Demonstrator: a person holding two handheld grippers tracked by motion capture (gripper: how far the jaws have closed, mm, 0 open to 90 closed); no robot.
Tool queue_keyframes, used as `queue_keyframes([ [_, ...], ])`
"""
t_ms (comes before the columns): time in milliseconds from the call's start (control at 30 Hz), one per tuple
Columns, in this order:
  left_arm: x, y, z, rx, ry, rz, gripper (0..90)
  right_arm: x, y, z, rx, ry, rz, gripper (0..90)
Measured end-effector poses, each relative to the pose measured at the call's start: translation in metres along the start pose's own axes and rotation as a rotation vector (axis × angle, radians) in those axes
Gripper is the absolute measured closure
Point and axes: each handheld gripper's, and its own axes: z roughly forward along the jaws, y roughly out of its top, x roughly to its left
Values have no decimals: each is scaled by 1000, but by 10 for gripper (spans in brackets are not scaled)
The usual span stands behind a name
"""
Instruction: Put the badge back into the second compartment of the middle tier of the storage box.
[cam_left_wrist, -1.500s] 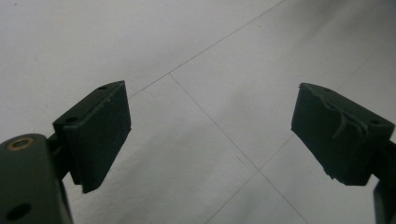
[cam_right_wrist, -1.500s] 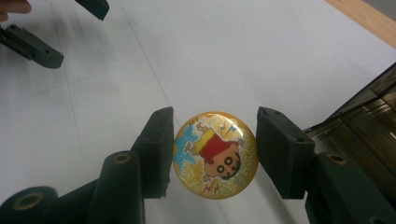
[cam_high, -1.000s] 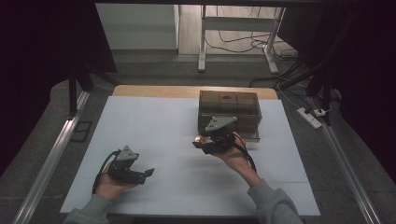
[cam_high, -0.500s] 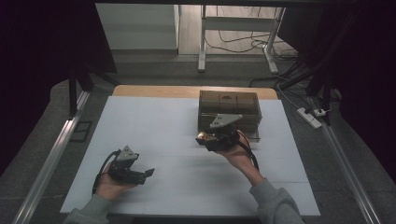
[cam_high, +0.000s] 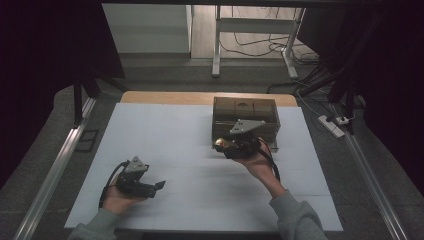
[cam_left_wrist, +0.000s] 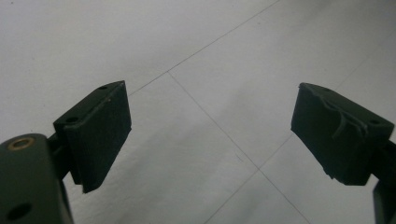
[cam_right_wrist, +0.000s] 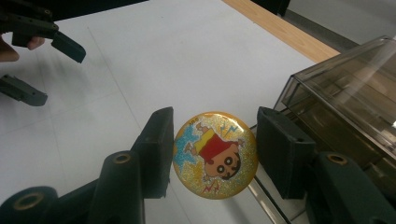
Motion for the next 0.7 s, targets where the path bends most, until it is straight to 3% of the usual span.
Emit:
queue_keyframes([
  [700,0,0,0,-1,1,-2,124,-18,-6,-10,-11,-59,42,475],
])
